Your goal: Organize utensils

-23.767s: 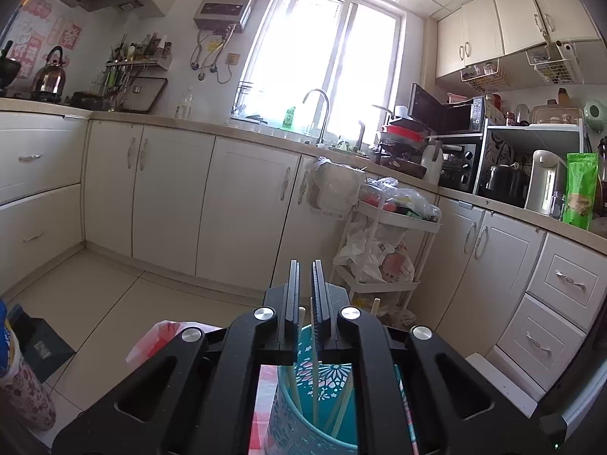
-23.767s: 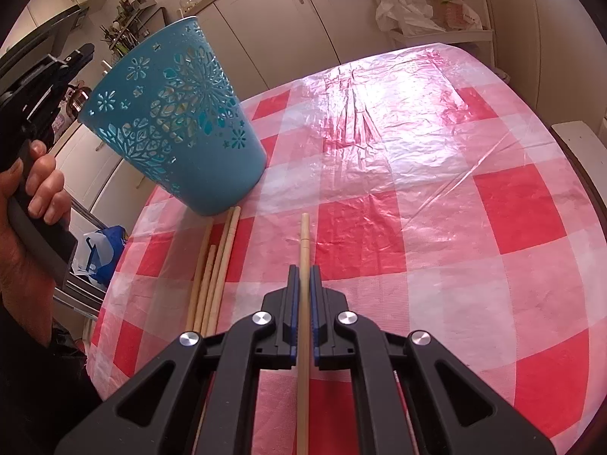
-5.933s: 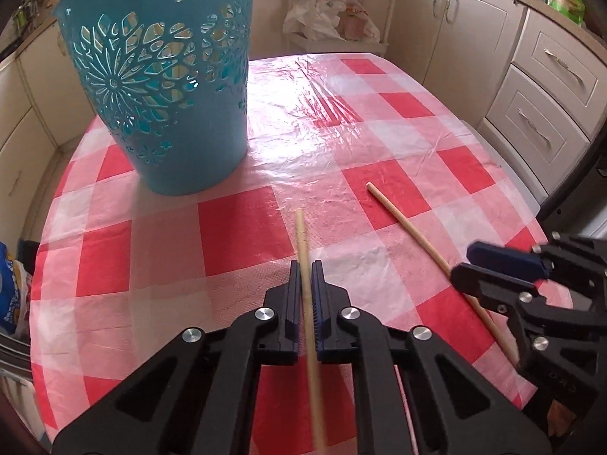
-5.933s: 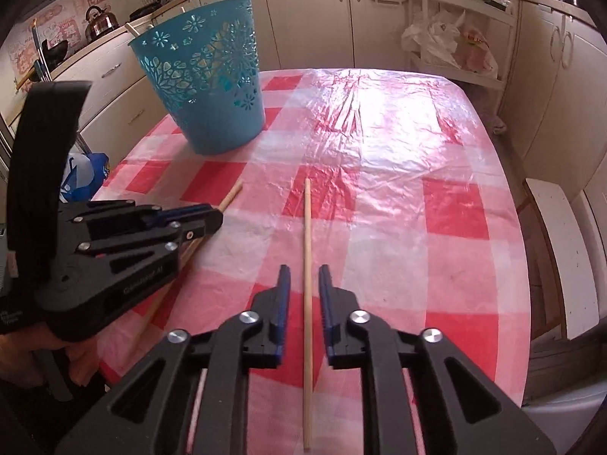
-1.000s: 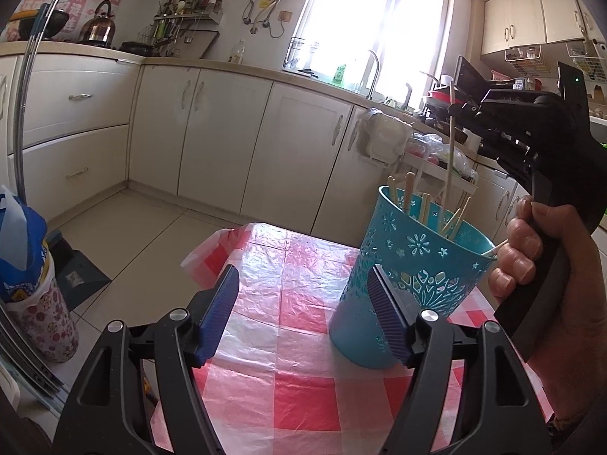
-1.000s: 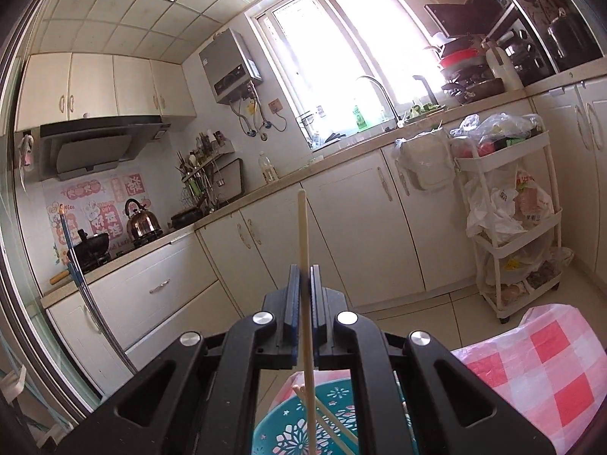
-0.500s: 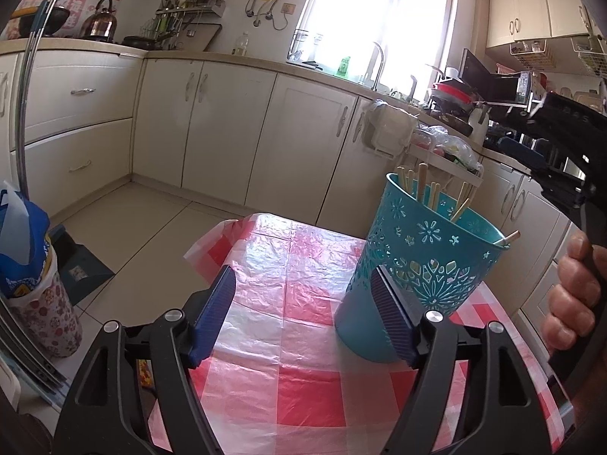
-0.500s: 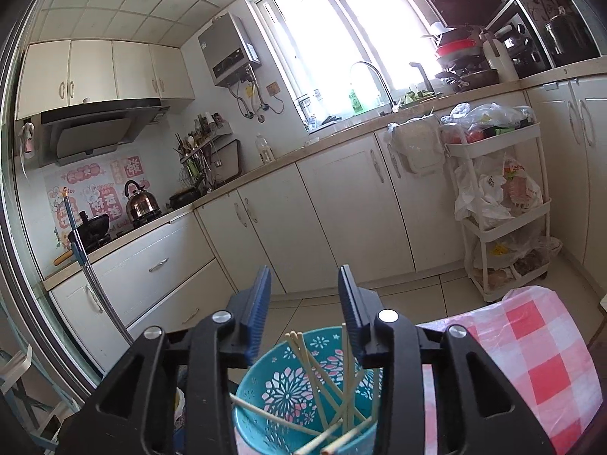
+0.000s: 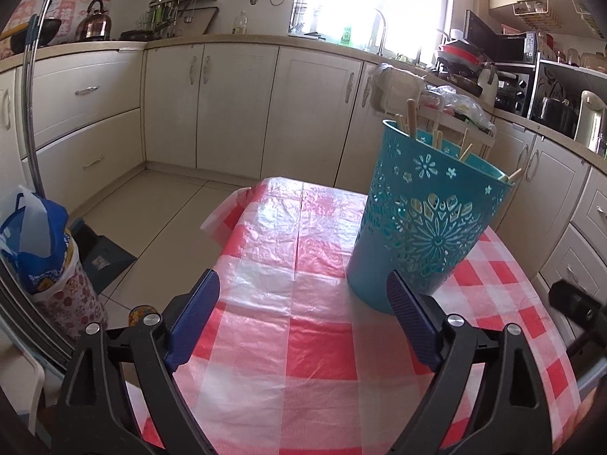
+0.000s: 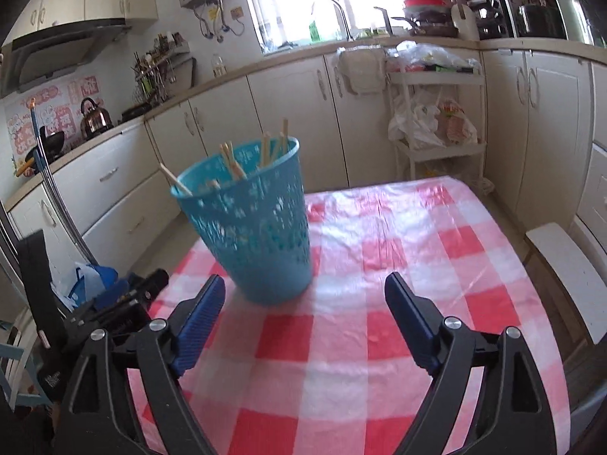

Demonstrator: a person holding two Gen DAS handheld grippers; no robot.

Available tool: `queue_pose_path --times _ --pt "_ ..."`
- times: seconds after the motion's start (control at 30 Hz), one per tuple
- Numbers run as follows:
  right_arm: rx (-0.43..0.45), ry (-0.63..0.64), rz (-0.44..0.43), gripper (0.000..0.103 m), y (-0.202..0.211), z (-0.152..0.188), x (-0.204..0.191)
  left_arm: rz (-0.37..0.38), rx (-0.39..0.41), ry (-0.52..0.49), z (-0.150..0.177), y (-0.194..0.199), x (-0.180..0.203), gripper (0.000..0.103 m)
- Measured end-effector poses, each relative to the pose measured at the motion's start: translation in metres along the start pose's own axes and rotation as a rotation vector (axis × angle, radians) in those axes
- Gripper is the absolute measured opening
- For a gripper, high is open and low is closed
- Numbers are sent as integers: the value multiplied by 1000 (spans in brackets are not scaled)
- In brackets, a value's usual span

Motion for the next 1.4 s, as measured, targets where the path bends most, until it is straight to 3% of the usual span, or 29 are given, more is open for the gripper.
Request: queue_pose_path --times 0.13,0.37,0.7,0.97,1.17,1.4 --pt "-52 -12 11 83 7 22 3 -9 -9 -22 7 23 4 89" --pt "-67 -32 9 90 42 30 0 -33 -22 -50 10 71 10 92" --pt "-50 -44 6 94 129 29 -9 -45 -38 -86 13 165 31 95" --pt "-35 -25 5 96 216 28 -24 -12 -104 -72 25 245 47 95" --pt "-20 -3 0 96 267 33 -41 69 -138 -72 32 298 61 95" --pt "14 -45 -12 96 303 47 -54 -26 -77 -91 28 351 42 95"
Point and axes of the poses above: each gripper's, at about its wrist camera, not at the fingertips, and y roughly against the way its jaws point, x to its right, z to its underside, the point moved 10 cm from there along -y, roughly the way its jaws point, and after that the axes turned 1 degree about -y, right-handed, at the moved point
